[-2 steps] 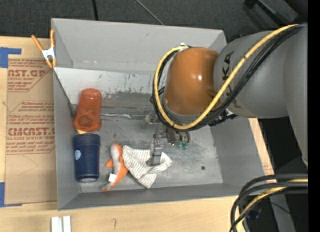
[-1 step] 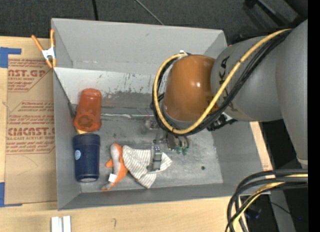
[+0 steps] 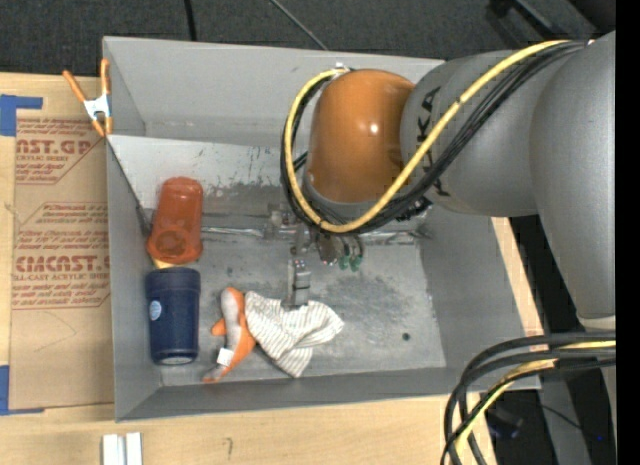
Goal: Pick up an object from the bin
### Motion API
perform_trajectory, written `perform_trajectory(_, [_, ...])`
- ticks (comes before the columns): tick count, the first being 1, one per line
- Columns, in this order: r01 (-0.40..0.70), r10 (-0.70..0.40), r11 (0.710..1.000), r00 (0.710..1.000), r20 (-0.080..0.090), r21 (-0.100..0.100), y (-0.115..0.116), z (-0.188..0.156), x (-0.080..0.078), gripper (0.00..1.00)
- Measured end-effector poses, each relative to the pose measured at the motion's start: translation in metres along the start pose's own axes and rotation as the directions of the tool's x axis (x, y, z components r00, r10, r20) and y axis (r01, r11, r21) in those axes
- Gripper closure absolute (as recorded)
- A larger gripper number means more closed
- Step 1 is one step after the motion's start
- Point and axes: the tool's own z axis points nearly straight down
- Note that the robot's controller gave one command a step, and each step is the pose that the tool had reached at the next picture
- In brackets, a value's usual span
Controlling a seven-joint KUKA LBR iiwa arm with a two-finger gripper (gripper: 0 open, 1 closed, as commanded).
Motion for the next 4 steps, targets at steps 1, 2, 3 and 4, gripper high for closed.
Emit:
perform_trajectory(1, [0.023,-0.023,1.0,1.0,0.006,-0.002,-0.006,0.048,0.037,0.0])
perform_trajectory(2, [0.103,-0.103,0.995,0.995,0.003,-0.002,-0.033,0.085,0.033,1.0])
perform_trajectory(3, [0.104,-0.104,0.995,0.995,0.003,-0.002,-0.033,0.085,0.033,1.0])
perform_trajectory(4, [0.069,-0.069,0.998,0.998,-0.002,0.0,-0.082,-0.119,0.048,1.0])
